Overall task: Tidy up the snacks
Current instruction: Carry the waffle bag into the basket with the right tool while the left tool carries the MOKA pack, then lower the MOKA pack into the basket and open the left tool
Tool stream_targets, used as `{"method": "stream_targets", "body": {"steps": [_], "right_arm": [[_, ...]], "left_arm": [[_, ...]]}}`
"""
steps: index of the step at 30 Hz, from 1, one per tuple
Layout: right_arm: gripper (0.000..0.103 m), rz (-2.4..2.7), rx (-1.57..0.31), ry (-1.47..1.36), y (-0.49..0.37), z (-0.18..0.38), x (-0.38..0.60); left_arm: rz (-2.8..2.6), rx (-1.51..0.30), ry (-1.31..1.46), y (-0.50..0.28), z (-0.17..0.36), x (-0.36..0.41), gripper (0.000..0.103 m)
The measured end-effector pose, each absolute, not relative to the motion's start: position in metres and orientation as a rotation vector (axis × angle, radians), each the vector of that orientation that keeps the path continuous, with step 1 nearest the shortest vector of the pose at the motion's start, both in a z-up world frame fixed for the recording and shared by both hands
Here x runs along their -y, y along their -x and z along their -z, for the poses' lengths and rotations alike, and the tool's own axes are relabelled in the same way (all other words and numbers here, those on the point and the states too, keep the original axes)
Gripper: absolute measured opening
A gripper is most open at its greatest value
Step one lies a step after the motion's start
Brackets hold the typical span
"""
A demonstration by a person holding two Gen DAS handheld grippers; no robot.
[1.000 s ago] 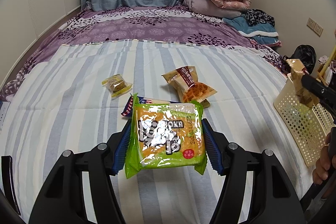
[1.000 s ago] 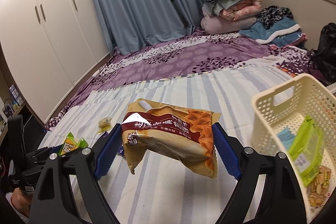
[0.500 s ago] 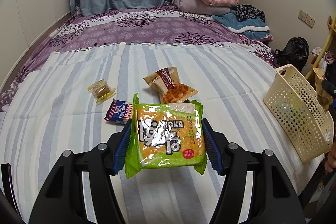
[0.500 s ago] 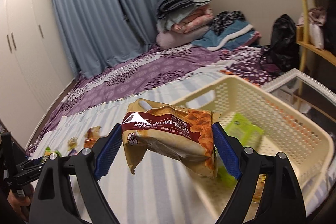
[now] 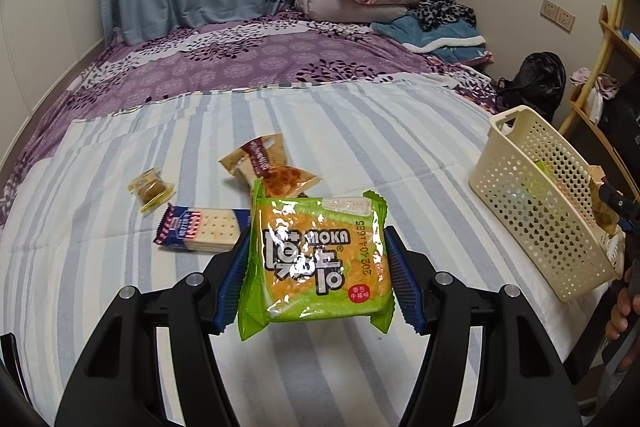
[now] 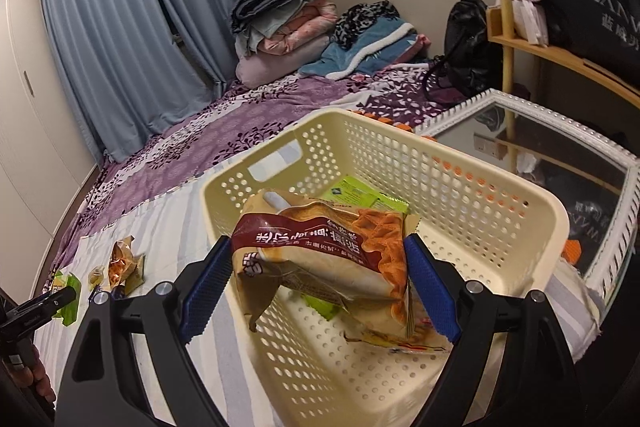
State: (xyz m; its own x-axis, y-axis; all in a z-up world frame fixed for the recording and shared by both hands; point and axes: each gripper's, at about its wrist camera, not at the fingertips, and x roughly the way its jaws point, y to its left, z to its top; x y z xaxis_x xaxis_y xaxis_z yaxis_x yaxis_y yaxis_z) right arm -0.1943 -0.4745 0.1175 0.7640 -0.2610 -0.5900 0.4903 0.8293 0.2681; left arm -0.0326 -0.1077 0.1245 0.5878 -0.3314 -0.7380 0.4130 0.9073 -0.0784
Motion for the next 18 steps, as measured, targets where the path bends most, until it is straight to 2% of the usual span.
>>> {"method": "stream_targets", "body": {"steps": [4, 18], "right_arm": [[0.09, 0.43, -0.57, -0.464, 0.202, -0.112, 0.481], [0.09, 0.461, -0.519, -0.472, 0.216, -0.114, 0.489]], "left_arm": [[0.459, -0.831, -0.112, 0.036, -0.127, 0.119, 0.065], [0.539, -0.812, -0.166, 0.042, -0.135, 0.16, 0.065]]}}
